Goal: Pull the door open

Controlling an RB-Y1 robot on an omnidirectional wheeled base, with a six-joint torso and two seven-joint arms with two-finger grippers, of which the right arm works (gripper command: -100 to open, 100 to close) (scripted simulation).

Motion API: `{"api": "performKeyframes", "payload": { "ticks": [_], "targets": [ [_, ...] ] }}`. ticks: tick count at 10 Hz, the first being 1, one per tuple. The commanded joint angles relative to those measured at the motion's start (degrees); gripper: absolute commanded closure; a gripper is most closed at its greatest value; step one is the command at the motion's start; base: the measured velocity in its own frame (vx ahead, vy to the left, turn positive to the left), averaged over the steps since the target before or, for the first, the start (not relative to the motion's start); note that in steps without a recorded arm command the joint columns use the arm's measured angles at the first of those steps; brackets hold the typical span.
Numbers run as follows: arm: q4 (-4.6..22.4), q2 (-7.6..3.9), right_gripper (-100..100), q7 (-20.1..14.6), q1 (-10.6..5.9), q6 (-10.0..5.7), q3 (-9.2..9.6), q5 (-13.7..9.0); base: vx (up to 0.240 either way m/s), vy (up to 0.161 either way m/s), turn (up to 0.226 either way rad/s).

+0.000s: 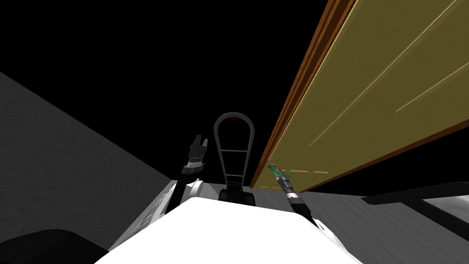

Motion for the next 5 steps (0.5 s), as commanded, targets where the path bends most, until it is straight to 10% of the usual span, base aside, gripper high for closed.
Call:
{"api": "performKeyframes", "payload": {
  "ticks": [1, 5],
  "targets": [
    [-0.4, 0.02, 100, 0.0, 0.15, 0.41, 0.06, 0.0, -0.013, -0.001, -0.026],
    [-0.4, 0.02, 100, 0.0, 0.15, 0.41, 0.06, 0.0, -0.004, 0.000, -0.002]
  ]
}}
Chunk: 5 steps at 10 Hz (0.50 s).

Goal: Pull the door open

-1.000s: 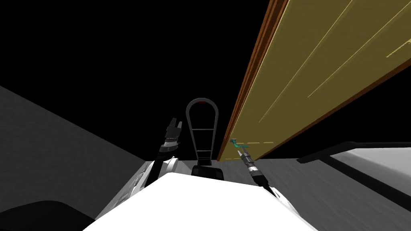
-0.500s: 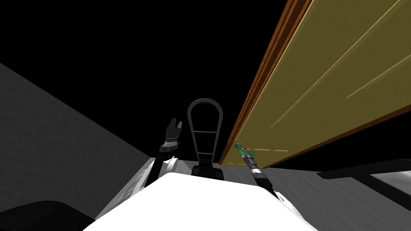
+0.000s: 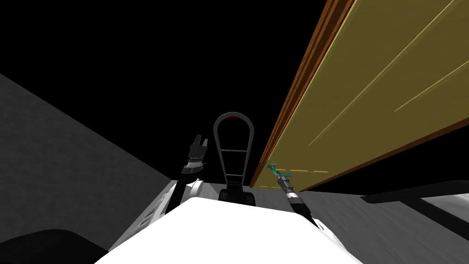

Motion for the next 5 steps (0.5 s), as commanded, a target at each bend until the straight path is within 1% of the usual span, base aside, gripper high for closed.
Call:
{"api": "performKeyframes", "payload": {
  "ticks": [1, 2, 3, 4, 5],
  "targets": [
    [0.0, -0.01, 100, 0.0, 0.04, -0.08, -0.01, 0.0, 0.000, 0.000, 0.000],
    [0.4, -0.45, 100, -0.4, 0.69, -1.26, 0.09, 0.2, -0.089, -0.026, 0.131],
    [0.5, -0.60, 100, -0.6, 0.91, -1.65, 0.11, 0.3, -0.142, -0.070, 0.153],
    [0.7, -0.93, 100, -0.9, 1.41, -2.55, 0.18, 0.4, -0.147, -0.098, 0.189],
    [0.7, -0.93, 100, -0.9, 1.41, -2.55, 0.18, 0.4, -0.135, -0.073, 0.083]
  ]
}}
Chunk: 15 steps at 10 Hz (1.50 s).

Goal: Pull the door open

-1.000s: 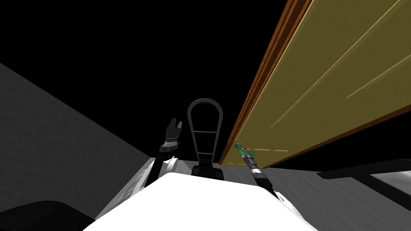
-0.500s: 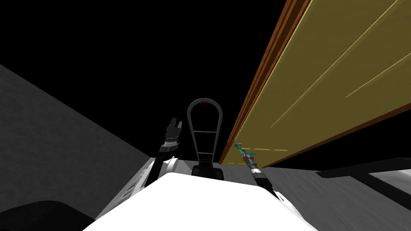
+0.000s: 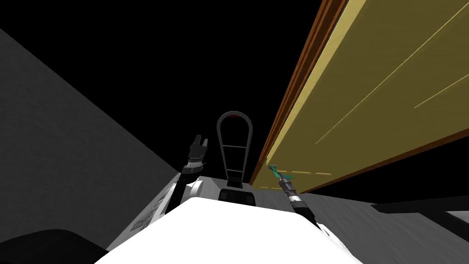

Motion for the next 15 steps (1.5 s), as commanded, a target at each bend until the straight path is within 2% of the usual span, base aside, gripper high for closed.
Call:
{"api": "performKeyframes", "payload": {
  "ticks": [1, 3, 8, 9, 15],
  "targets": [
    [1.8, -0.14, 100, 0.0, -0.58, -1.11, -0.06, 0.0, -0.076, -0.016, -0.014],
    [2.5, -1.07, 100, -0.9, 0.83, -3.67, 0.12, 0.4, -0.148, -0.076, 0.224],
    [3.5, -2.29, 100, -2.1, 2.67, -7.01, 0.35, 1.0, -0.169, -0.058, 0.129],
    [2.4, -2.08, 100, -1.9, 2.96, -6.12, 0.36, 1.0, -0.091, -0.028, 0.028],
    [3.6, -2.35, 100, -2.2, 3.01, -7.48, 0.38, 1.2, -0.189, -0.075, 0.171]
  ]
}}
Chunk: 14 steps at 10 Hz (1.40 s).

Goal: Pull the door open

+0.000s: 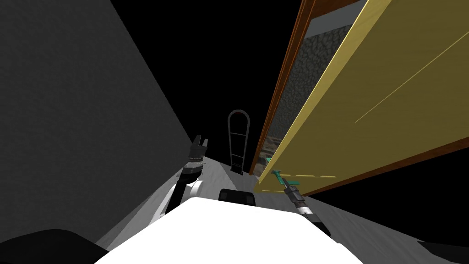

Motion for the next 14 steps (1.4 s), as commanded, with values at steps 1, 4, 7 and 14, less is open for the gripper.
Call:
{"api": "performKeyframes", "payload": {
  "ticks": [1, 4, 7, 14],
  "targets": [
    [0.1, -0.09, 100, -0.1, 0.20, -0.30, -0.03, 0.0, -0.211, -0.110, 0.164],
    [0.9, -0.27, 100, -0.2, 0.11, -1.10, -0.07, 0.1, -0.222, -0.079, 0.181],
    [1.4, -0.16, 100, -0.1, -0.14, -1.44, 0.05, 0.3, -0.181, -0.060, 0.106],
    [0.5, 1.79, 100, 2.3, -4.89, 4.57, 2.88, -2.2, -0.216, -0.075, 0.126]
  ]
}}
